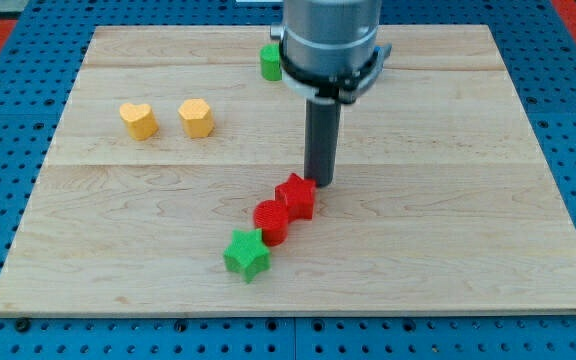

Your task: Push green circle on top left to red circle

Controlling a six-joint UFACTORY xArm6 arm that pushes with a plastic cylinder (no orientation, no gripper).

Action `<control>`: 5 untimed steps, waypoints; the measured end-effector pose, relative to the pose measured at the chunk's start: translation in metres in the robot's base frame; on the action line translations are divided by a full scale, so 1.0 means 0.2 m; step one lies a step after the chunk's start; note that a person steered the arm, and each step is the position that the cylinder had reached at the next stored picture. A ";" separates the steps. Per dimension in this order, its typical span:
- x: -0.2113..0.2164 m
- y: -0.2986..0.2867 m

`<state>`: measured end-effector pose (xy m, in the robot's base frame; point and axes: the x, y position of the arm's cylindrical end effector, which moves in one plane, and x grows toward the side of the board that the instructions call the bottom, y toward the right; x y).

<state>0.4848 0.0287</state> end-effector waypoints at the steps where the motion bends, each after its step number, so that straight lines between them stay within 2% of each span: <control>1: -0.04 0.11; 4: -1.01 1.06; 5: -1.31 0.98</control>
<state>0.2219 0.2238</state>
